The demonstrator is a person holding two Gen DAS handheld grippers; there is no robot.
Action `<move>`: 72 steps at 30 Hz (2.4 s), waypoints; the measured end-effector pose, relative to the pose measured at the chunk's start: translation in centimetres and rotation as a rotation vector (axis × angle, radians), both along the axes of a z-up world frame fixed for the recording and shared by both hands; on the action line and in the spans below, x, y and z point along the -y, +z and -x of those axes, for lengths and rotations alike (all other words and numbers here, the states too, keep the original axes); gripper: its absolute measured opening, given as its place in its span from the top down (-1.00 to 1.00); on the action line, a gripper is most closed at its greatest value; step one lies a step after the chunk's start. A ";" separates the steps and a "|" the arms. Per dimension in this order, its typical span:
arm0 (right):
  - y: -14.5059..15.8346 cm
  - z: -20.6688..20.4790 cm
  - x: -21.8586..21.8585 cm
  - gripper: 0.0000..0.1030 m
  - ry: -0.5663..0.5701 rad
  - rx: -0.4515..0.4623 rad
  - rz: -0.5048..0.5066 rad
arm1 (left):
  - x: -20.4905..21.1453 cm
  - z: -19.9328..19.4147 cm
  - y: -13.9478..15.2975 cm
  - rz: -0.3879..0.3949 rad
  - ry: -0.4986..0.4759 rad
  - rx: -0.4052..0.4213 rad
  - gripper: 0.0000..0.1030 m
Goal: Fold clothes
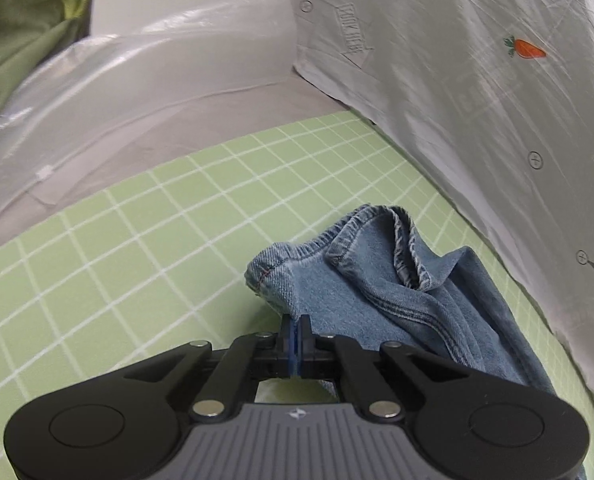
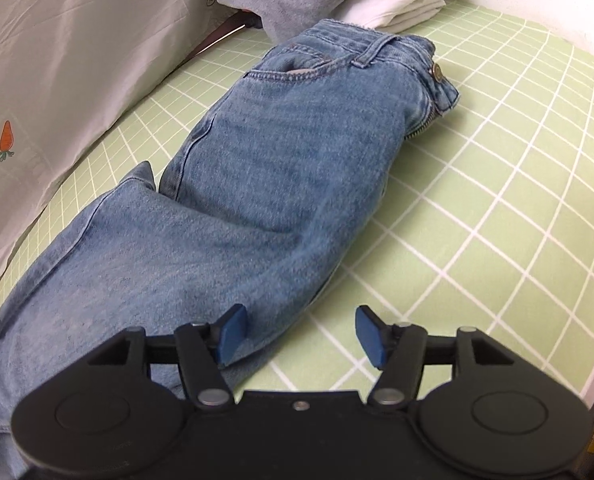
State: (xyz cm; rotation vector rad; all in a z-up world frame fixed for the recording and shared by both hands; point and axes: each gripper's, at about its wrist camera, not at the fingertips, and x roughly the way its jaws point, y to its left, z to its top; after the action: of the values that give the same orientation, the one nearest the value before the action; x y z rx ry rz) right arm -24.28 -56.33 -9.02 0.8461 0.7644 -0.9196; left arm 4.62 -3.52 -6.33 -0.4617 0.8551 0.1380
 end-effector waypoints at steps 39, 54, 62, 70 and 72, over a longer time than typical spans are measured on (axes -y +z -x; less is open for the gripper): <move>0.5 -7.3 -14.1 -1.00 0.008 0.013 0.117 | -2.4 -4.3 -3.3 -0.288 -0.527 -0.094 -0.28; 0.4 -10.2 -13.9 -1.00 0.015 -0.128 0.138 | -5.6 -15.6 -3.0 -0.211 -0.302 -0.055 -0.51; 0.3 -11.1 -16.1 -1.00 0.074 -0.158 0.208 | -7.7 -12.2 -2.6 -0.224 -0.342 -0.074 -0.52; 0.6 -11.9 -18.2 -1.00 0.200 -0.199 0.282 | -8.7 -8.2 -2.4 -0.170 -0.317 -0.130 -0.53; 1.0 -11.9 -18.7 -1.00 0.210 -0.196 0.304 | -8.6 -7.2 -2.1 -0.143 -0.307 -0.123 -0.53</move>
State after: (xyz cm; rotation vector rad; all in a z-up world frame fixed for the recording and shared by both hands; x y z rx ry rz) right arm -12.38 -37.67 -8.00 0.4041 0.8393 -0.9095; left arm 11.82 5.06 -8.41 -0.1858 1.0189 -0.0563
